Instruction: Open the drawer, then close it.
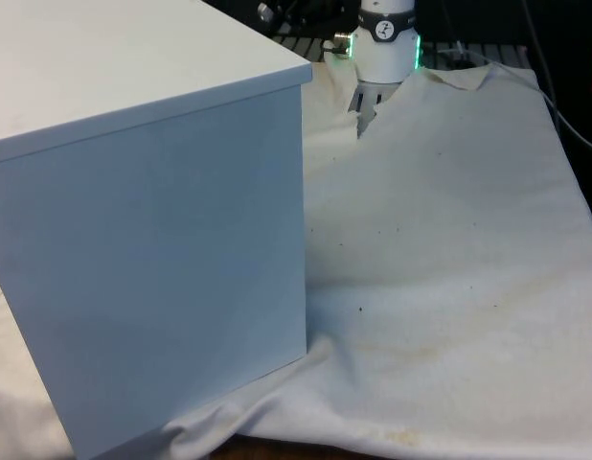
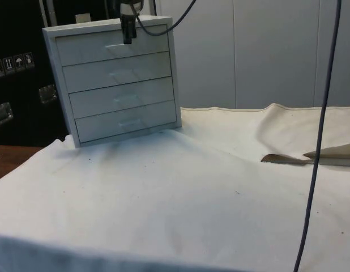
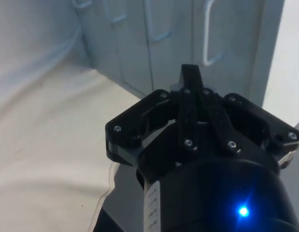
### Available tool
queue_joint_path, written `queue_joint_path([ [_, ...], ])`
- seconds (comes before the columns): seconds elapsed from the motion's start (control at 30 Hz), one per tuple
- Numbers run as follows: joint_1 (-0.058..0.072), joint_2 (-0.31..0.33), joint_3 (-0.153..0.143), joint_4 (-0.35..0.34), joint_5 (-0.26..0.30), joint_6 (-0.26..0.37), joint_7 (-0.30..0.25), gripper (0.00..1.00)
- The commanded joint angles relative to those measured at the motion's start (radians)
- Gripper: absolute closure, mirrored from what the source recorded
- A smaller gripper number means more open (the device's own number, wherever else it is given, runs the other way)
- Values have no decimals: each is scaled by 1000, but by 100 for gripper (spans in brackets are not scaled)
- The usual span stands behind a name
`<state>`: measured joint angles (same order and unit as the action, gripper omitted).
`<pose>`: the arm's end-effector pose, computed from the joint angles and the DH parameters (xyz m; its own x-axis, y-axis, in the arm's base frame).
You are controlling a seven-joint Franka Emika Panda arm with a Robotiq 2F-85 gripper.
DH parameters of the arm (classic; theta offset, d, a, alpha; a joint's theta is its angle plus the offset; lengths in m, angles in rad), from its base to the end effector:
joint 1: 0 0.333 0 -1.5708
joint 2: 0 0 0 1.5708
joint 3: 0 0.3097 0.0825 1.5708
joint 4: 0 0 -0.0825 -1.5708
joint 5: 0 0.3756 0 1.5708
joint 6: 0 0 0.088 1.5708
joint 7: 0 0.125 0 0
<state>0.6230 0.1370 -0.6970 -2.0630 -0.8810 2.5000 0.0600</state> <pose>0.5951 -0.0387 0.4010 0.8450 0.5300 0.0717 0.3428 -0.6396 0.6880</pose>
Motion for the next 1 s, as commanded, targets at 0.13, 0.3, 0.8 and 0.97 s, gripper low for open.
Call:
queue_joint_path([
  [0.13, 5, -58, 25, -48, -2, -31, 9, 100],
  [0.3, 6, -100, 46, -83, -1, -52, 15, 100],
  [0.8, 2, -147, 73, -122, 1, -77, 21, 100],
  [0.97, 2, -148, 74, -122, 1, -77, 21, 91],
])
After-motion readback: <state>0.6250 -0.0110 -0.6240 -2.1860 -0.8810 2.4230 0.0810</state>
